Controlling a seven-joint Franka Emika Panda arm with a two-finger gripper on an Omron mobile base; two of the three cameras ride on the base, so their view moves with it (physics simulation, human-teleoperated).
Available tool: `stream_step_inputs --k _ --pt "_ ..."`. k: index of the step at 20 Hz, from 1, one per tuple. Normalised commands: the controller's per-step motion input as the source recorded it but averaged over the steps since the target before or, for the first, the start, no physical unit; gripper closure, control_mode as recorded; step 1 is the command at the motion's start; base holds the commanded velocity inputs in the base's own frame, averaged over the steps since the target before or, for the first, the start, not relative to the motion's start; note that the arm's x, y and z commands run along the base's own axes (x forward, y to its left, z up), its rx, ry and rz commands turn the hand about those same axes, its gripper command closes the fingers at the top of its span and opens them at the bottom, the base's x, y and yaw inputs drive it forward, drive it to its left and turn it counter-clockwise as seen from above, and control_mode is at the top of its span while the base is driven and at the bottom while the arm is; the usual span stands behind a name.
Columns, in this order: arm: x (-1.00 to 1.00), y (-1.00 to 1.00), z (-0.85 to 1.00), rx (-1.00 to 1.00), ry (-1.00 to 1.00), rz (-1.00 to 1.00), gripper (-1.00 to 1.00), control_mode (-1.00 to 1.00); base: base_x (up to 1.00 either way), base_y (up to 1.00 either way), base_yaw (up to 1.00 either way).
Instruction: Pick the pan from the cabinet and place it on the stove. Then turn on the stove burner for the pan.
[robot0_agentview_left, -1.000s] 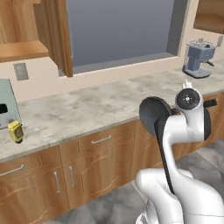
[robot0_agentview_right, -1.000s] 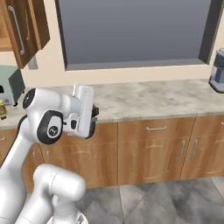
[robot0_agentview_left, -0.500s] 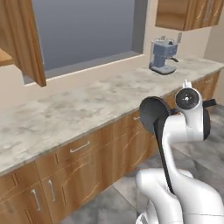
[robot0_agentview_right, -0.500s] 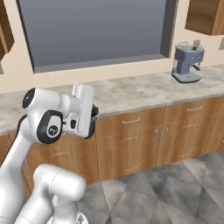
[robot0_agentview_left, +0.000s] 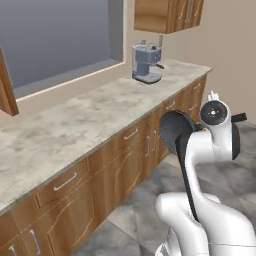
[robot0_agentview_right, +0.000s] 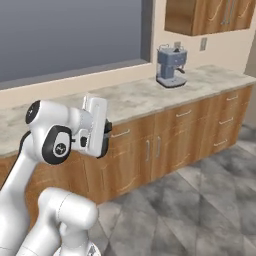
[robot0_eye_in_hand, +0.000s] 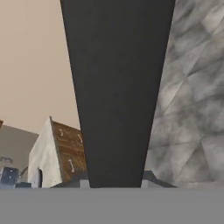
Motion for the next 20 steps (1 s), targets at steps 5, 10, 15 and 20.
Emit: stream_step_inputs --k 5,10,15,20 --pt "0.00 0.00 0.00 0.00 0.00 0.00 1.00 1.00 0.04 -0.07 -0.41" --pt "0.00 0.00 0.00 0.00 0.00 0.00 1.00 1.00 0.00 -0.14 -0.42" --pt "0.00 0.00 0.00 0.00 0.00 0.00 1.00 1.00 0.02 -0.11 -0.42" --pt "0.00 0.00 0.00 0.00 0.00 0.00 1.00 1.00 0.02 -0.10 -0.41"
